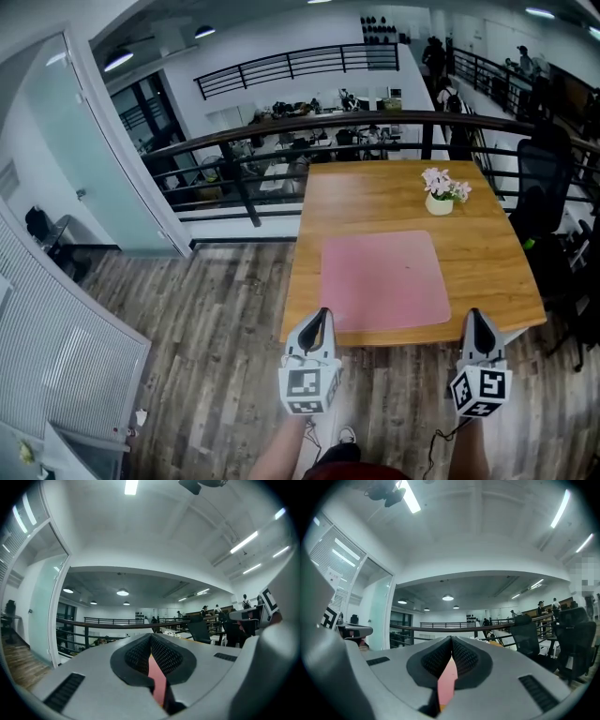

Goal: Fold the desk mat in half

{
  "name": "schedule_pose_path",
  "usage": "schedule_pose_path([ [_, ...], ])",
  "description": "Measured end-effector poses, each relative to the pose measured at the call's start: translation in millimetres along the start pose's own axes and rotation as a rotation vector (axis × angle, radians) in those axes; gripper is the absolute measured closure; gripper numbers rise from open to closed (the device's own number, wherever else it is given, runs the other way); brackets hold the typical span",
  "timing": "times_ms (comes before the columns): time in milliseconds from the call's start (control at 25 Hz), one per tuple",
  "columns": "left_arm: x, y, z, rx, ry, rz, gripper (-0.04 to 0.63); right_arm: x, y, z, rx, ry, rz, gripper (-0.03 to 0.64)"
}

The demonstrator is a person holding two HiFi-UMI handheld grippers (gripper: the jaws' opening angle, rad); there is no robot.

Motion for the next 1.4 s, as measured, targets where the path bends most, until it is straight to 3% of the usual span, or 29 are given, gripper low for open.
schedule_pose_path([
  [320,-52.9,-1.0,-71.8,0.035,0.047,0.042,0.575,-75.5,2.4,-53.4,-0.038,0.005,-0.021,0.608],
  [720,-95.8,2.5,-108.8,0.041,0.068,0.067,0.575,-127.6,8.4,-70.3,-0.015,0.014,-0.027,0.607],
  [1400,-272.8,-14.3,-87.1,0.0,-0.017,0.062,0.575,-308.2,7.5,23.6,-0.05,-0.066,-0.03,0.607],
])
Point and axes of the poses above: the fingertips, and each gripper's own axes: x backward along the fingers, z to its right, y out of its underside, the point moved 4 cm from there along x, backward along the fingers, and after that the axes turned 10 degrees about y, right-handed, at the moved point
